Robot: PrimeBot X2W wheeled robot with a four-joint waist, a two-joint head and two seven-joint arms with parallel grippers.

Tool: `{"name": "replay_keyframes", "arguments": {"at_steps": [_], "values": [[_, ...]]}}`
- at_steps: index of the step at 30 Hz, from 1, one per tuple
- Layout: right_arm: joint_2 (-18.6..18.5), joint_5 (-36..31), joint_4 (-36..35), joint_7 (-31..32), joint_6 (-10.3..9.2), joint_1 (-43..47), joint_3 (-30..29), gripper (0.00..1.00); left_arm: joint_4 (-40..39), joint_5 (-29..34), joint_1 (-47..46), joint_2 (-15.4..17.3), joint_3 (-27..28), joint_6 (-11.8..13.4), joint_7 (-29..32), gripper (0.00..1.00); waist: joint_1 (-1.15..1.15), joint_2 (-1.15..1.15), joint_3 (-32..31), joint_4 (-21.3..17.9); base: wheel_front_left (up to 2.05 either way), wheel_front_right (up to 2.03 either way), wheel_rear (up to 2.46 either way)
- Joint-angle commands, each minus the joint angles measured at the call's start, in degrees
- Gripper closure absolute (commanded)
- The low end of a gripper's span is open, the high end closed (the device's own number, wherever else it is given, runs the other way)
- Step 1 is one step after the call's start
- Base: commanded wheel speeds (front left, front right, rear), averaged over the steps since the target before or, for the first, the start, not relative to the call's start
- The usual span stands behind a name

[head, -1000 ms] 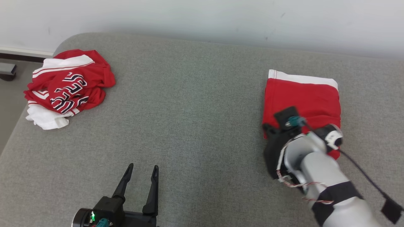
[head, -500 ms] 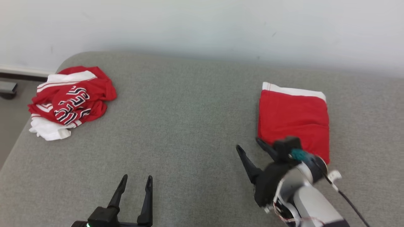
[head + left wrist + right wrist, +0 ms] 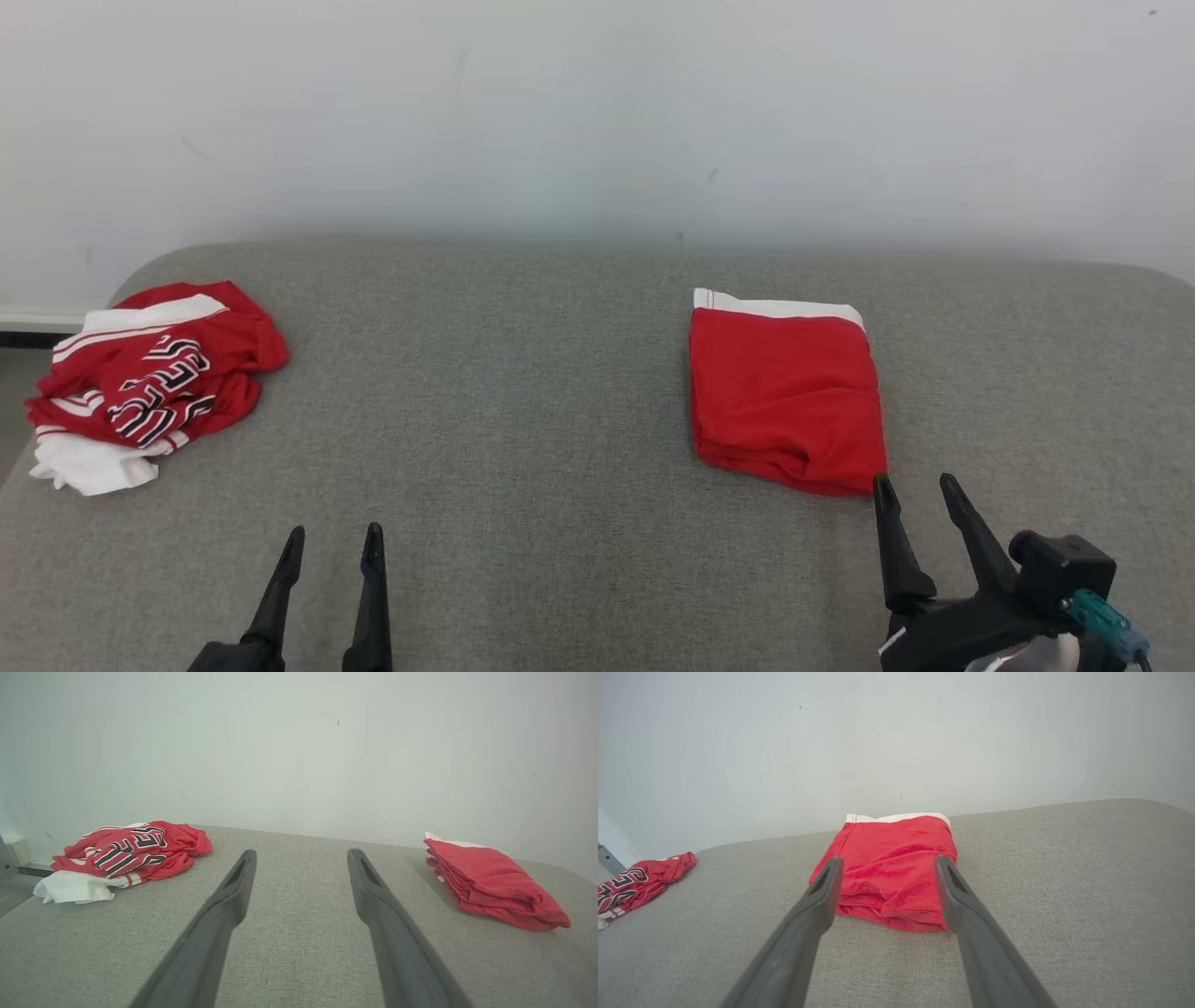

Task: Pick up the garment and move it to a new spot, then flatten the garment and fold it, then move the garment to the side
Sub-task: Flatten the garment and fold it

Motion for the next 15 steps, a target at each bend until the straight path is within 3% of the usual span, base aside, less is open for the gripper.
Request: {"name": "replay_keyframes", "arguments": {"at_steps": [1,10,15], "values": [[0.27,1.22,-0.81,-1.01,-0.12,1.98,-1.04,0.0,-0.4,0.39,1.28,-0.11,1.07,-0.42,-0.18,0.0,0.01,0.0,-1.46,-1.88,0.0,0.0,0.0],[0.28,-0.53,-2.32,-5.65,-0.12,6.15,-3.32,0.0,1.14,1.66,4.4,-0.46,5.74,-1.97,-0.18,0.0,0.01,0.0,-2.93,-5.54,0.0,0.0,0.0],[0.1,-3.97,-1.06,-4.6,-0.12,6.69,-3.27,0.0,2.52,2.36,5.88,-0.22,8.03,-2.4,-0.19,0.0,0.01,0.0,-3.47,-7.04,0.0,0.0,0.0]]}}
